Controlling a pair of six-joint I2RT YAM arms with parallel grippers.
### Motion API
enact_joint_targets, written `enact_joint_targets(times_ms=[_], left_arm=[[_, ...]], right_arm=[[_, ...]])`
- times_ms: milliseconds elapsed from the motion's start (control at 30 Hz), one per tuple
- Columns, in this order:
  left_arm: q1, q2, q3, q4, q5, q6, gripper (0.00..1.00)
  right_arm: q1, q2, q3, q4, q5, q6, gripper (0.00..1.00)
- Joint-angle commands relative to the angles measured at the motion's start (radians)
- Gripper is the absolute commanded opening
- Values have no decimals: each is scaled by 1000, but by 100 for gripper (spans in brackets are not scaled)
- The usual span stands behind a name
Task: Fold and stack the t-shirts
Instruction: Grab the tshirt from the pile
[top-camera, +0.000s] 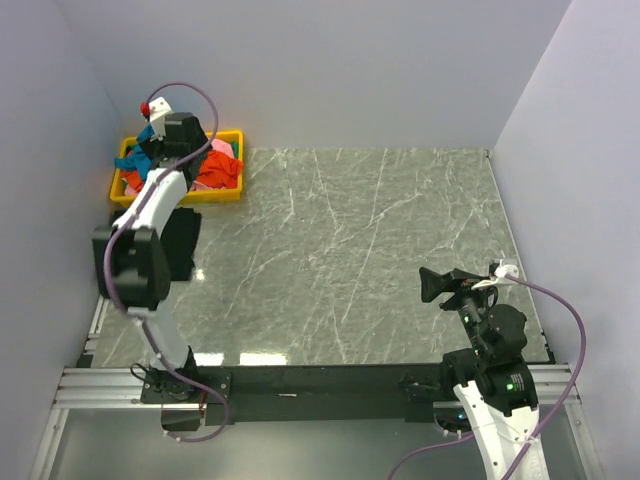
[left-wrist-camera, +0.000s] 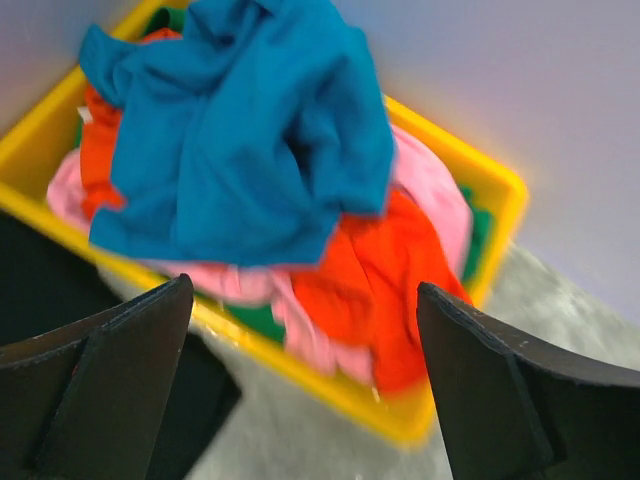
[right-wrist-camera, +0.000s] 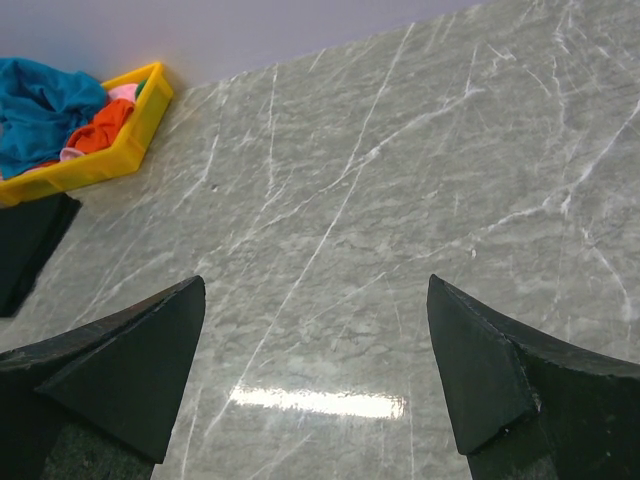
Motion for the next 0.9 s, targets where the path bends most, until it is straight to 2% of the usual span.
enact_joint_targets(times_ms=[0,133,233,300,400,433,467,500,600,733,867], left_arm=[[56,183,196,-8,-48,44,99],[99,396,371,15,-94,64,99],[111,504,461,42,-108,80,99],[119,542,491,56,-105,91,95],[127,524,443,128,-123,79,38],[122,480,387,152,-115,100,10],[118,451,351,264,-105,125,1],[98,393,290,309,-107,186,1],[62,316,265,395,-125,289,1],[-78,179,325,342,-122,405,1],[-204,75,376,250,-59,465,1]], right_arm=[[7,-238,0,22,1,1,97],[7,-224,-1,29,-25,-5,97],[7,-225,-3,28,-28,-5,97],[7,-227,-3,25,-11,3,97],[7,-230,-3,22,5,9,97],[7,-228,-3,22,7,9,97],[7,-227,-3,22,9,9,97],[7,-225,-3,23,9,9,97],[5,-218,-1,23,4,6,98],[5,-221,0,32,-8,-6,98],[5,-230,8,46,-5,-40,98]])
